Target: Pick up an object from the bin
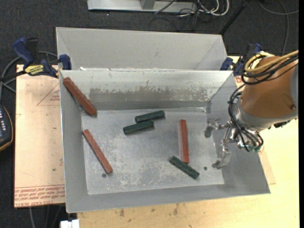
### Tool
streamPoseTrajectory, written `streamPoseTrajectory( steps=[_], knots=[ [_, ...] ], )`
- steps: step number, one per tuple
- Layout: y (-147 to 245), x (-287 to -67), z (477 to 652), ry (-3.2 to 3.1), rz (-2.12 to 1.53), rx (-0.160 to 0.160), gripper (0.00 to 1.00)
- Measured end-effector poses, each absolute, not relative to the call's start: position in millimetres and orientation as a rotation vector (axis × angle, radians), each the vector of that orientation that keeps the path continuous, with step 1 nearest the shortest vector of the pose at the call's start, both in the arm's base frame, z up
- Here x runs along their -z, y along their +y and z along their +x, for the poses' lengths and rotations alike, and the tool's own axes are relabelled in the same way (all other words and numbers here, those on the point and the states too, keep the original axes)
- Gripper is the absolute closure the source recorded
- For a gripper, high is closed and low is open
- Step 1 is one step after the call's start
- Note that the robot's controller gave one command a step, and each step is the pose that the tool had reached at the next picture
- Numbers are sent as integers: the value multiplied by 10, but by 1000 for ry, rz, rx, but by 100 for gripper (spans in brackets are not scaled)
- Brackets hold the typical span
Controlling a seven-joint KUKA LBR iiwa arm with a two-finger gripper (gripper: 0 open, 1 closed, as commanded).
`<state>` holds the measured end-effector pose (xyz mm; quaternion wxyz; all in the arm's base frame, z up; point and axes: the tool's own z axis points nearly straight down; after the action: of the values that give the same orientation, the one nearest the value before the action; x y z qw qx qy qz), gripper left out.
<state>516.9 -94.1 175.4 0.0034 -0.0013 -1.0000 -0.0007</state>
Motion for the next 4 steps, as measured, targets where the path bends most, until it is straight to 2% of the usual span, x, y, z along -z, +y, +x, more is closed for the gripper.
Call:
streamPoseTrajectory(
  steps=[1,2,3,4],
  knots=[
    [-244,-692,4864,-3152,146,2,0],
    [-144,-1006,4927,-3146,-33,2,0],
    [-243,-996,4960,-3136,-223,1,0],
    [-169,-701,4840,-3095,-565,3,0]
  ],
)
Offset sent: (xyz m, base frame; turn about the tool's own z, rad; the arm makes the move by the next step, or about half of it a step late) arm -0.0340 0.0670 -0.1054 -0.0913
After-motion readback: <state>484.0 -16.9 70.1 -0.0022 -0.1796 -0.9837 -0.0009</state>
